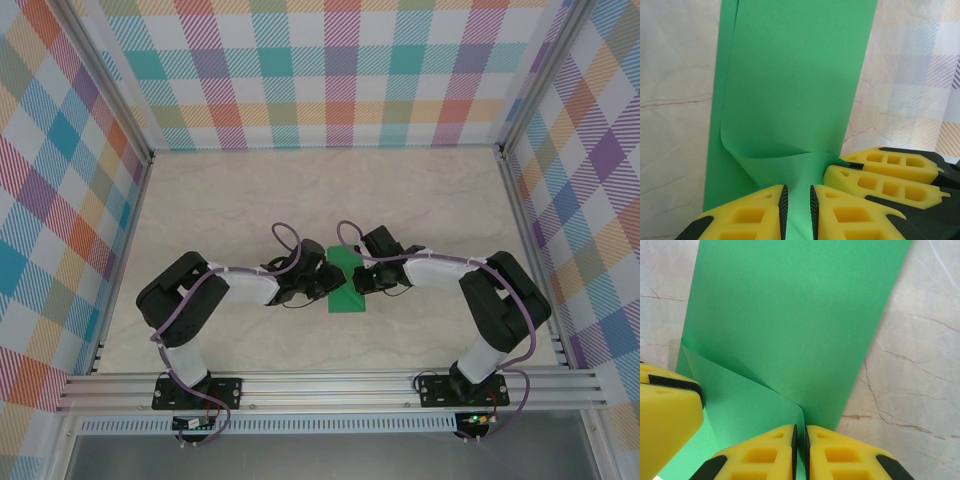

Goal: Fold a paper plane with a square sheet of paper (pick it up from the middle)
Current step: Fold the triangle a second time at the center of the table.

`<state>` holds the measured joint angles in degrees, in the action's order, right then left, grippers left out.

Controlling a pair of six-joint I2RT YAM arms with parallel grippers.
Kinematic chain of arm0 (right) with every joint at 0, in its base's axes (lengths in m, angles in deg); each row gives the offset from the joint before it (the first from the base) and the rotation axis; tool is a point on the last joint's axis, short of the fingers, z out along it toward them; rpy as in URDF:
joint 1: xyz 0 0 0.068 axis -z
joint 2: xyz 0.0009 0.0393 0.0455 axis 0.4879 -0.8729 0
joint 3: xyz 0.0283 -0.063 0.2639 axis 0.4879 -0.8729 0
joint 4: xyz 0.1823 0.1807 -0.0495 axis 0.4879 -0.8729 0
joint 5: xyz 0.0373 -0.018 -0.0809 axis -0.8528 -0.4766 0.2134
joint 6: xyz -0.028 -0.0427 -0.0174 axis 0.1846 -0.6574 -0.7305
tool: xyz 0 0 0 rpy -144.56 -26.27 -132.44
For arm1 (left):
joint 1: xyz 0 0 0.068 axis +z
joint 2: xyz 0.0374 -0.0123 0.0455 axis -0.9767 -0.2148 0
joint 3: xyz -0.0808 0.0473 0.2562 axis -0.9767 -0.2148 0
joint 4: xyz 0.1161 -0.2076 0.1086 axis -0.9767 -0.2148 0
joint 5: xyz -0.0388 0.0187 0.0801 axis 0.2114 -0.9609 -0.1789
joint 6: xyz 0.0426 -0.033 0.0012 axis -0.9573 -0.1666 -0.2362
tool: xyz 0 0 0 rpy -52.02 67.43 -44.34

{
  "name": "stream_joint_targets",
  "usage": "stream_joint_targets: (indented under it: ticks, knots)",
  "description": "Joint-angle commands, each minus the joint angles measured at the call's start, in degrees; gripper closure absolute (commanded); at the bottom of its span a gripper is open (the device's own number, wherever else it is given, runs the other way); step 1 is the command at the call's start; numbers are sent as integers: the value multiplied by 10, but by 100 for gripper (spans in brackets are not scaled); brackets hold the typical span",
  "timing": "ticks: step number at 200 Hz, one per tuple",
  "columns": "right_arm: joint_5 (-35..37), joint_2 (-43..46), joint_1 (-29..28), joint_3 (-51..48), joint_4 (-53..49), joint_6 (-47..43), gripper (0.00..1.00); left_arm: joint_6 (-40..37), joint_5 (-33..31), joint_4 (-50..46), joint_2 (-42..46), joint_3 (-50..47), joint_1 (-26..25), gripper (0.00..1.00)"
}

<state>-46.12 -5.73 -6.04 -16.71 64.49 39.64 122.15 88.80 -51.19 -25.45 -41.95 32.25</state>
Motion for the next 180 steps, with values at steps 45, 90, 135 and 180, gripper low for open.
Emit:
stream_joint_targets:
  ticks: [45, 90, 135, 180]
  knots:
    - [0, 0, 4, 13, -10, -8, 86, 17, -3, 42, 2, -1, -12, 77]
    - [-9, 15, 5, 17, -11, -15, 85, 20, -15, 37, 11, -8, -12, 77]
    - [-11, 18, 5, 17, -9, -16, 85, 21, -19, 34, 12, -10, -15, 78]
    - [-6, 14, 6, 23, -15, -21, 85, 21, -27, 28, 16, -11, -19, 77]
